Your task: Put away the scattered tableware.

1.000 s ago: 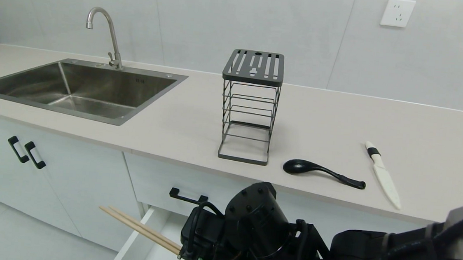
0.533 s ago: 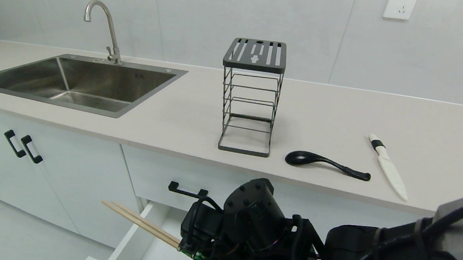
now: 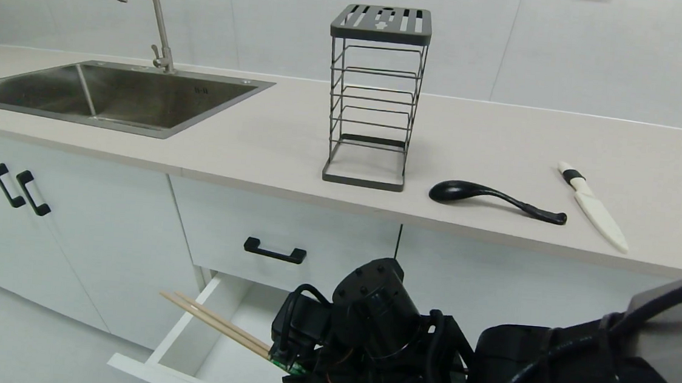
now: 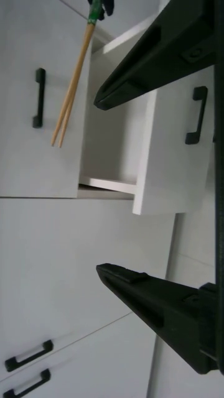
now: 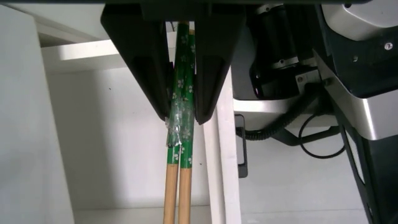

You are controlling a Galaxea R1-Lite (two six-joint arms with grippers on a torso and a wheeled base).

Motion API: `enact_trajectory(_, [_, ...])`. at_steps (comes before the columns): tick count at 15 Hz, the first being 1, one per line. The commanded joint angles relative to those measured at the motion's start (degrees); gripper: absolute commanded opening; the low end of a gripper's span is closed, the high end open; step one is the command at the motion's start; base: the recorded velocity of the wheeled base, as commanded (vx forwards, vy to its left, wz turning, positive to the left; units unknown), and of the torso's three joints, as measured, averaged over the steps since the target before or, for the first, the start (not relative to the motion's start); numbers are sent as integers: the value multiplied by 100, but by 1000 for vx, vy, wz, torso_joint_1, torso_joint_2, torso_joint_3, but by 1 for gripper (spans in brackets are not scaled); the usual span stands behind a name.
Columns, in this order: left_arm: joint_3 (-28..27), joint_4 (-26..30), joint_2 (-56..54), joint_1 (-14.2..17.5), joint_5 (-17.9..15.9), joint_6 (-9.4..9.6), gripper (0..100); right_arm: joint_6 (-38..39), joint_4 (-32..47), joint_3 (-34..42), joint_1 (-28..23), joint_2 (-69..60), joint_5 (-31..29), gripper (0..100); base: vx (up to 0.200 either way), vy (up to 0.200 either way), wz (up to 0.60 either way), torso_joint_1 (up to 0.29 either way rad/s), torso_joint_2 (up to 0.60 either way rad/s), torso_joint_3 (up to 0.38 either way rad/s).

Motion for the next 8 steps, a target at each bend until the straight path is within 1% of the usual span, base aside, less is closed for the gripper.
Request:
enact_trajectory(1, [0, 0, 7, 0, 0, -1, 100, 32, -23, -14, -106, -39, 52, 0, 0, 0, 0, -256, 354, 124])
enact_trajectory(2, [0, 0, 7, 0, 0, -1, 100, 146, -23, -49, -115, -39, 105, 0, 0, 0, 0, -256, 354, 110])
enact_trajectory(4, [0, 0, 7, 0, 0, -1, 100, 339, -23, -58, -141, -48, 114, 0, 0, 0, 0, -132, 230, 127])
enact_trajectory(8, [0, 0, 7, 0, 0, -1, 100, 295, -6, -58, -264, 5, 105, 0, 0, 0, 0, -21, 122, 47])
